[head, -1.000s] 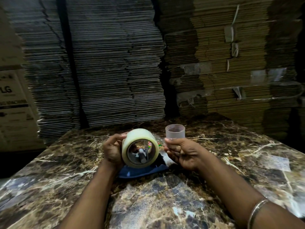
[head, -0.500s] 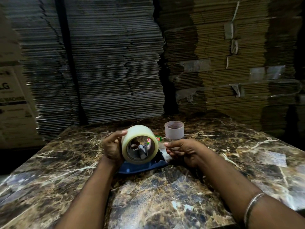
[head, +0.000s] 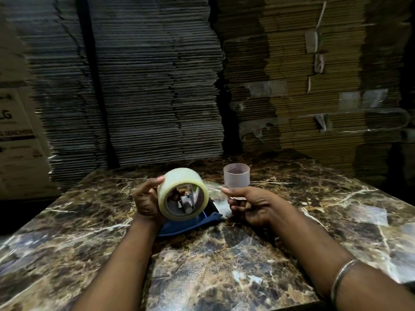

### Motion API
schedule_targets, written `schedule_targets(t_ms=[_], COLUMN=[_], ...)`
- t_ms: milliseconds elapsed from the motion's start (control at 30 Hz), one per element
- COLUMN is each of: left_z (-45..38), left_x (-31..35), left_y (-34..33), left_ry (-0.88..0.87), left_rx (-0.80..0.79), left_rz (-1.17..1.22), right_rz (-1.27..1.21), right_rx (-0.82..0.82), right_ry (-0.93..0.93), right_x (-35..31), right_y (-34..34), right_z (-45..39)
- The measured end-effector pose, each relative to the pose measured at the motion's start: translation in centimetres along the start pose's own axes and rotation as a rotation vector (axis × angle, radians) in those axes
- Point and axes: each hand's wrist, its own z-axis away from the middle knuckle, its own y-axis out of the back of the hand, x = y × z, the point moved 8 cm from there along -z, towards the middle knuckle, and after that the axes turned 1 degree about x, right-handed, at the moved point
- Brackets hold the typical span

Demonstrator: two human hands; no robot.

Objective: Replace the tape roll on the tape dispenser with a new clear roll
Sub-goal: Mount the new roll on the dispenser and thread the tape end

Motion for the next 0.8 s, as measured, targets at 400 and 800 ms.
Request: schedule_targets(t_ms=[400,800], left_z=[0.4,0.5], left_x=[0.3,0.0], left_y=[-0.8,-1.6], left_ry=[0.042,0.133], left_rx=[-0.109,-0.109], left_rz=[-0.156,-0.191], right_rz=[0.319,0.118], right_rx=[0.075,0.008], right_ry=[0.17,0.066], right_x=[-1.9,-0.4], right_y=[0.4,0.0], right_z=[-0.1,-0.9])
